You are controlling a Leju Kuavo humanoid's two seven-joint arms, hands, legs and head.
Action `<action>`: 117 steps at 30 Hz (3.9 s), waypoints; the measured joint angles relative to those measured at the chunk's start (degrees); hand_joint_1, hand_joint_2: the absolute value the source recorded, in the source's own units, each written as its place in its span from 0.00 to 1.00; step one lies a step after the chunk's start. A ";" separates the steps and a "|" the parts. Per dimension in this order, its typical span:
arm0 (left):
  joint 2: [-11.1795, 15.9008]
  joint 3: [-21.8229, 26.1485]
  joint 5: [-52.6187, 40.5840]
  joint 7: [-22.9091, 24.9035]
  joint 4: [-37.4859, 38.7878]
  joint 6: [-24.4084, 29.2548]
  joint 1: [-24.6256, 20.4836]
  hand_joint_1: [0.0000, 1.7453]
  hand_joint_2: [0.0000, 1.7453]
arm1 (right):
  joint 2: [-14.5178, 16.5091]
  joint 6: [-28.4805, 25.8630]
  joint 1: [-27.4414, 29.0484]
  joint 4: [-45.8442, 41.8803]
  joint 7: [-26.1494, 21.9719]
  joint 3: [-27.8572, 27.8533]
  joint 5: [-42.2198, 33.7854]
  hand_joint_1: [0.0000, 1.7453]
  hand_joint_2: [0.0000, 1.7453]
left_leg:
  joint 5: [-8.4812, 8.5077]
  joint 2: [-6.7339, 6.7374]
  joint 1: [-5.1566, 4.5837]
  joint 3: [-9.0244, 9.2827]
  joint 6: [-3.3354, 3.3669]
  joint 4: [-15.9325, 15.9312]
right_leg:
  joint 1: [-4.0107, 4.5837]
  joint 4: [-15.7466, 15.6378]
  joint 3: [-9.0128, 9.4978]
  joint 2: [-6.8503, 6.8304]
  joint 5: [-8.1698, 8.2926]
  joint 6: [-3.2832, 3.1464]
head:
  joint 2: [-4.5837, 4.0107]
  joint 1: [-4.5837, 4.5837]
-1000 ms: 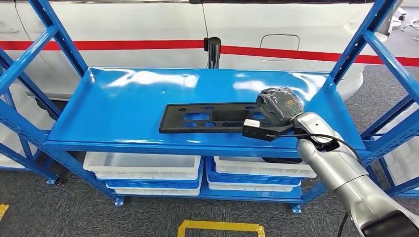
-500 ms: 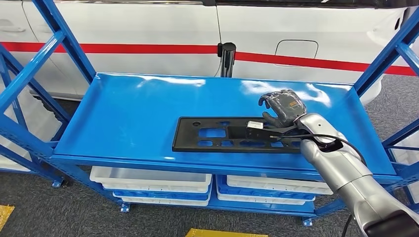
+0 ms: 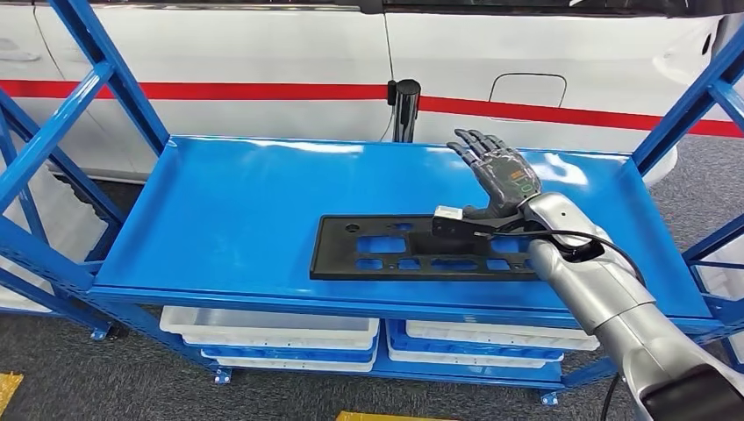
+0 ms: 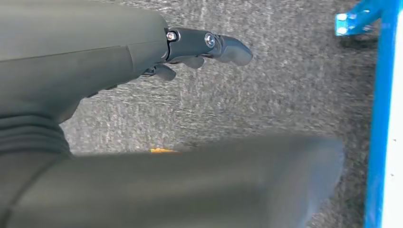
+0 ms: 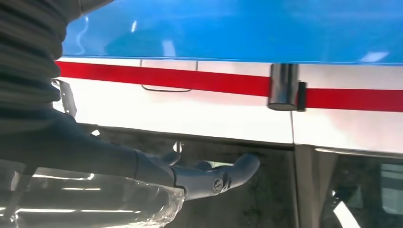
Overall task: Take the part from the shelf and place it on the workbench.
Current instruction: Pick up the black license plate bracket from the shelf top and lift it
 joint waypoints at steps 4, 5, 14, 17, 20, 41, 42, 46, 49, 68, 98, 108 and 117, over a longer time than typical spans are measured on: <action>0.02 0.09 -0.39 1.13 0.01 -0.49 -0.01 0.00 0.00 | 0.17 0.00 0.03 0.04 0.20 0.01 0.16 0.00 1.00 | 0.01 -0.25 -0.93 -0.06 0.76 0.02 | -0.02 -0.02 0.05 -0.31 -0.10 0.50 | 0.00 -0.02; 0.04 0.10 -0.48 1.39 0.01 -0.68 0.00 0.00 0.00 | 0.17 0.05 0.02 0.04 0.31 -0.02 0.17 0.00 1.00 | -0.04 -0.28 -1.09 -0.06 1.00 0.02 | -0.14 -0.07 0.09 -0.36 -0.13 0.67 | 0.00 -0.02; 0.08 0.23 -1.21 2.38 0.01 -1.53 0.01 0.00 0.00 | -1.07 3.08 -0.89 -1.52 0.91 -1.78 -1.98 0.00 1.00 | -0.02 -0.29 -1.52 -0.06 1.75 0.02 | -0.53 -0.32 0.17 -0.36 0.08 1.28 | 0.00 -0.01; 0.09 0.31 -1.31 2.75 0.01 -2.05 0.03 0.00 0.00 | -1.66 3.44 -1.02 -1.95 0.95 -2.11 -1.92 0.00 1.00 | 0.05 -0.30 -1.54 -0.06 1.85 0.03 | -0.56 -0.33 0.17 -0.36 0.11 1.46 | 0.00 -0.02; 0.09 0.33 -1.46 3.07 0.01 -2.51 0.11 0.00 0.00 | -2.46 3.60 -1.06 -2.34 0.96 -2.33 -1.88 0.00 1.00 | 0.06 -0.29 -1.51 -0.06 1.88 0.03 | -0.55 -0.33 0.17 -0.36 0.11 1.46 | 0.00 -0.02; -0.04 0.35 -2.67 3.09 -0.01 -4.53 0.34 0.00 0.00 | -5.40 4.74 -0.16 -4.33 1.09 -2.81 -1.39 0.00 1.00 | 0.86 -0.06 -0.08 0.34 2.50 -0.61 | -2.27 6.71 -3.12 -0.38 -2.48 4.09 | 0.00 0.28; 0.02 0.35 -2.69 3.07 -0.02 -4.51 0.31 0.00 0.00 | -5.48 4.87 -0.21 -4.37 1.11 -2.85 -1.33 0.00 1.00 | 0.75 -0.11 -0.08 0.05 1.99 -0.17 | -2.44 3.62 -1.61 -0.24 -1.31 4.20 | 0.00 0.32; 0.15 0.35 -3.00 2.94 -0.01 -4.48 0.42 0.00 0.00 | -5.75 5.61 -0.09 -4.50 1.28 -2.89 -1.09 0.00 1.00 | 1.07 -0.25 0.01 -0.85 0.76 0.44 | -2.17 2.13 -1.24 0.18 0.00 2.05 | 0.00 0.16; 0.16 0.35 -3.16 2.89 -0.01 -4.52 0.46 0.00 0.00 | -5.84 5.64 -0.17 -4.63 1.28 -2.90 -1.07 0.00 1.00 | -2.82 0.00 0.37 -2.84 0.22 5.08 | -2.02 2.24 -2.07 0.14 0.75 0.76 | 0.00 0.13; 0.46 0.40 -3.41 2.04 -0.19 -5.08 0.06 0.00 0.00 | -8.05 7.07 -0.66 -5.72 1.32 -3.63 -2.58 0.00 1.00 | -0.86 0.84 -1.76 2.53 5.05 -1.36 | -0.34 15.35 -10.29 -0.24 -3.77 0.23 | 0.00 0.74; 0.52 3.33 -3.32 4.30 -0.16 -3.88 -0.02 0.00 0.00 | -13.21 37.69 -12.43 -10.87 -0.04 1.60 -23.92 0.00 1.00 | -0.68 0.75 -1.54 1.78 4.65 -0.77 | -0.87 13.80 -7.99 -0.15 -4.73 0.53 | 0.00 0.64; 0.31 4.06 -3.41 5.05 -0.14 -3.91 0.00 0.00 0.00 | -14.65 39.35 -14.88 -10.92 0.06 5.43 -25.37 0.00 1.00 | -1.09 0.66 -1.83 0.96 2.80 0.52 | -1.11 1.43 -2.12 -0.19 1.24 1.16 | 0.00 0.63; 0.27 4.77 -4.10 4.95 -0.13 -4.02 0.02 0.00 0.00 | -13.74 38.04 -14.35 -10.70 2.30 10.08 -22.79 0.00 1.00 | -5.81 0.28 -0.29 -4.25 0.74 12.42 | -1.41 1.28 -2.30 -0.11 1.65 0.07 | 0.01 0.12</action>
